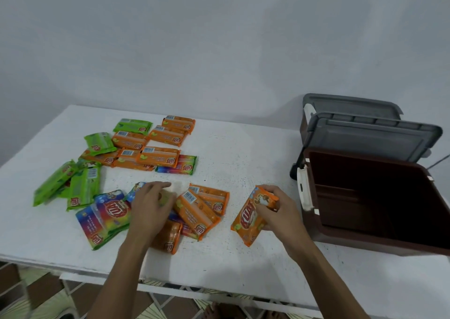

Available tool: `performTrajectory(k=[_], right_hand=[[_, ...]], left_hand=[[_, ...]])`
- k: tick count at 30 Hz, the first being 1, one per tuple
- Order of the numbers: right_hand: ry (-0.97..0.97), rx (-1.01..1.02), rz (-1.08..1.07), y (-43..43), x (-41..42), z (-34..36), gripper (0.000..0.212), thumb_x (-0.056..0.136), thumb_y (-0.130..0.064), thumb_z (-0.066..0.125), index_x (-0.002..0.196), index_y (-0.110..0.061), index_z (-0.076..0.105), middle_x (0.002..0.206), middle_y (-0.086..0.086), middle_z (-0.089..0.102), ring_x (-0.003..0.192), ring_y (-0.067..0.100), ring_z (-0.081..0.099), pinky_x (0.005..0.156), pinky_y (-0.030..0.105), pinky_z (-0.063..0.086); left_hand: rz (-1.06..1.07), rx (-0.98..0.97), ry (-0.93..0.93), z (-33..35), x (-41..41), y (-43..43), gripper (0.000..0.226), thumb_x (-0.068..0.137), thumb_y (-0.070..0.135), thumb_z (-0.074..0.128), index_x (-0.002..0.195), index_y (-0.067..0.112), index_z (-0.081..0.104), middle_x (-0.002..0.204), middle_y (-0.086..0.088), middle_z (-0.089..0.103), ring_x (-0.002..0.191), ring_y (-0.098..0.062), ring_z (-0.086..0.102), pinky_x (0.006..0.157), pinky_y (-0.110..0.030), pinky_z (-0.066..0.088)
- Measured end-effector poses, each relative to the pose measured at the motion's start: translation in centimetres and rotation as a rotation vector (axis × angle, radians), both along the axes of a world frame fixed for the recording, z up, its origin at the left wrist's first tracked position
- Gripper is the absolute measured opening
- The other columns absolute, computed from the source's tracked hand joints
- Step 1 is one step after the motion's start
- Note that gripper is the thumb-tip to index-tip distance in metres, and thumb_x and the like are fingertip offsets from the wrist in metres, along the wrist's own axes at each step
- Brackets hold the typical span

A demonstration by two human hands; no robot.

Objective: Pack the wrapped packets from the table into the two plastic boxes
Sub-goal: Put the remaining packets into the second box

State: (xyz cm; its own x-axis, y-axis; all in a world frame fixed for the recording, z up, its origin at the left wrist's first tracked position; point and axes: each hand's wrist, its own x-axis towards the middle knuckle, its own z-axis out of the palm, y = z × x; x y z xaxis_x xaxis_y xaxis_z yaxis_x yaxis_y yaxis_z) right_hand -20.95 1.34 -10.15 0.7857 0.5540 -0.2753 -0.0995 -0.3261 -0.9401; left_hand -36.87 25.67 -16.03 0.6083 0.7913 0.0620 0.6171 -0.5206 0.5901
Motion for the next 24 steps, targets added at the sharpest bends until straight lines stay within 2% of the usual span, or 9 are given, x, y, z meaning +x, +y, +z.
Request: performTrajectory(k=[3,7,10,14,18,21,24], right_hand=[[0.093,0.080,-0.032,0.3,-0.1,0.2,0.029,0.093,-0.005,0.061,0.106,-0.031,0.061,0.103,-0.005,0.066,0.092,0.017,0.070,0.064,0.029,0.060],[0.248,0.187,-0.080,0.6,-0.2,0.1,0.026,0.092,-0.006,0.065,0.113,-0.020,0.062,0.110,0.006,0.065,0.098,0.024,0.069,0.072,0.038,0.061],[0.334,0.250,-0.082,0.7,-0.2,0.3,0.031,0.090,-0.007,0.067,0.118,-0.018,0.060,0.112,0.010,0.064,0.098,0.027,0.070,0.076,0.041,0.061],[0.408,0.245,-0.072,0.9,-0.2,0.3,0.041,0.089,0.000,0.065,0.125,-0.020,0.057,0.114,0.013,0.063,0.101,0.030,0.068,0.082,0.043,0.060],[0.443,0.227,-0.076,1.2,-0.4,0.2,0.034,0.090,0.000,0.063,0.122,-0.009,0.060,0.113,0.015,0.067,0.101,0.031,0.070,0.087,0.041,0.058],[0.489,0.297,-0.086,1.3,-0.5,0.3,0.031,0.089,0.001,0.062,0.119,-0.009,0.060,0.114,0.017,0.066,0.104,0.033,0.068,0.082,0.037,0.059],[0.522,0.359,-0.095,1.2,-0.4,0.3,0.035,0.088,0.000,0.063,0.121,-0.007,0.058,0.118,0.020,0.064,0.107,0.035,0.067,0.080,0.035,0.059]], left_hand=[[0.099,-0.027,0.142,0.1,-0.5,2.3,0.044,0.089,0.043,0.060,0.128,0.022,0.056,0.135,-0.013,0.051,0.122,-0.033,0.046,0.098,-0.050,0.042],[0.126,-0.050,0.355,0.1,-0.3,3.6,0.064,0.085,0.059,0.057,0.138,0.025,0.045,0.147,-0.015,0.037,0.136,-0.037,0.030,0.108,-0.054,0.029],[0.118,-0.107,0.426,0.0,0.0,4.4,0.076,0.080,0.068,0.057,0.140,0.025,0.039,0.144,-0.014,0.043,0.133,-0.038,0.036,0.108,-0.054,0.030],[0.125,-0.140,0.421,0.3,0.2,5.2,0.086,0.072,0.072,0.063,0.140,0.027,0.037,0.138,-0.016,0.048,0.127,-0.039,0.045,0.104,-0.055,0.038],[0.136,-0.167,0.408,1.2,0.4,5.9,0.098,0.060,0.073,0.072,0.140,0.030,0.035,0.137,-0.017,0.047,0.124,-0.039,0.047,0.100,-0.054,0.042],[0.130,-0.186,0.362,2.1,0.8,5.8,0.097,0.062,0.061,0.080,0.141,0.027,0.036,0.138,-0.017,0.037,0.121,-0.040,0.049,0.098,-0.052,0.045],[0.114,-0.229,0.273,2.7,1.2,5.7,0.087,0.067,0.044,0.084,0.140,0.023,0.040,0.140,-0.014,0.030,0.119,-0.037,0.051,0.095,-0.047,0.047]])
